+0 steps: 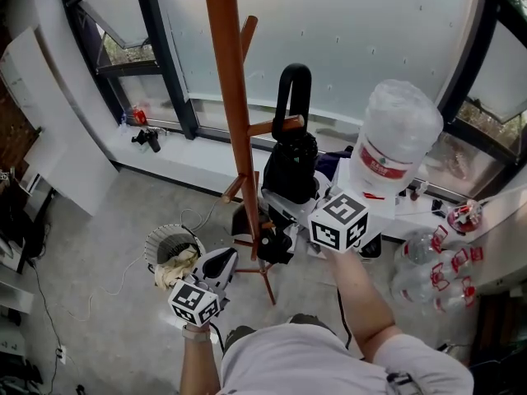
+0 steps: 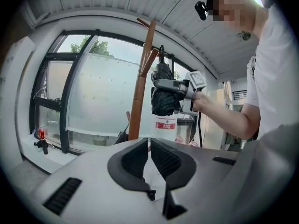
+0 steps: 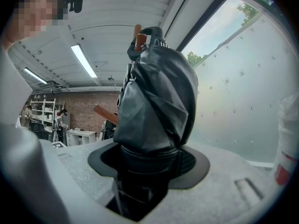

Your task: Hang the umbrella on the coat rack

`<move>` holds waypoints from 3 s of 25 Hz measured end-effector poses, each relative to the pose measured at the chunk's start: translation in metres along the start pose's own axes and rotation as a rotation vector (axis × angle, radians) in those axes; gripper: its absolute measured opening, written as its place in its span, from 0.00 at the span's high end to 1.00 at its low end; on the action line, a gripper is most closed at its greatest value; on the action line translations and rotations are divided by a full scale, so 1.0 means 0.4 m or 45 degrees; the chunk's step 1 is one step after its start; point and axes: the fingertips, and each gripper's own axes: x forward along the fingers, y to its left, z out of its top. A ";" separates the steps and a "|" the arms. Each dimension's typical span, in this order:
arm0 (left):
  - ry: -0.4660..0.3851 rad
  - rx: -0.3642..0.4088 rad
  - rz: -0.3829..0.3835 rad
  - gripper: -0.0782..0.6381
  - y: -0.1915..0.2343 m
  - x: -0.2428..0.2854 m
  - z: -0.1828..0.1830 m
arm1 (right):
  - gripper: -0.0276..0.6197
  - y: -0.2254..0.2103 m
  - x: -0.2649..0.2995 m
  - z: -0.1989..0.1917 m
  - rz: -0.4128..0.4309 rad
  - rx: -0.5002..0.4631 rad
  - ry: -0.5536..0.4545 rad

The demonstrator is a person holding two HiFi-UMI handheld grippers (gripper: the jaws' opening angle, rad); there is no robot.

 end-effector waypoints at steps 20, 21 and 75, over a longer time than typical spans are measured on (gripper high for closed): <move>0.026 -0.038 0.023 0.89 0.020 -0.020 -0.034 | 0.55 0.012 0.065 -0.085 0.037 -0.014 0.132; 0.031 -0.041 0.025 0.89 0.020 -0.022 -0.038 | 0.55 0.014 0.066 -0.090 0.038 -0.012 0.138; 0.074 -0.154 -0.122 0.89 -0.060 -0.063 -0.139 | 0.46 0.066 -0.035 -0.182 -0.213 -0.010 -0.073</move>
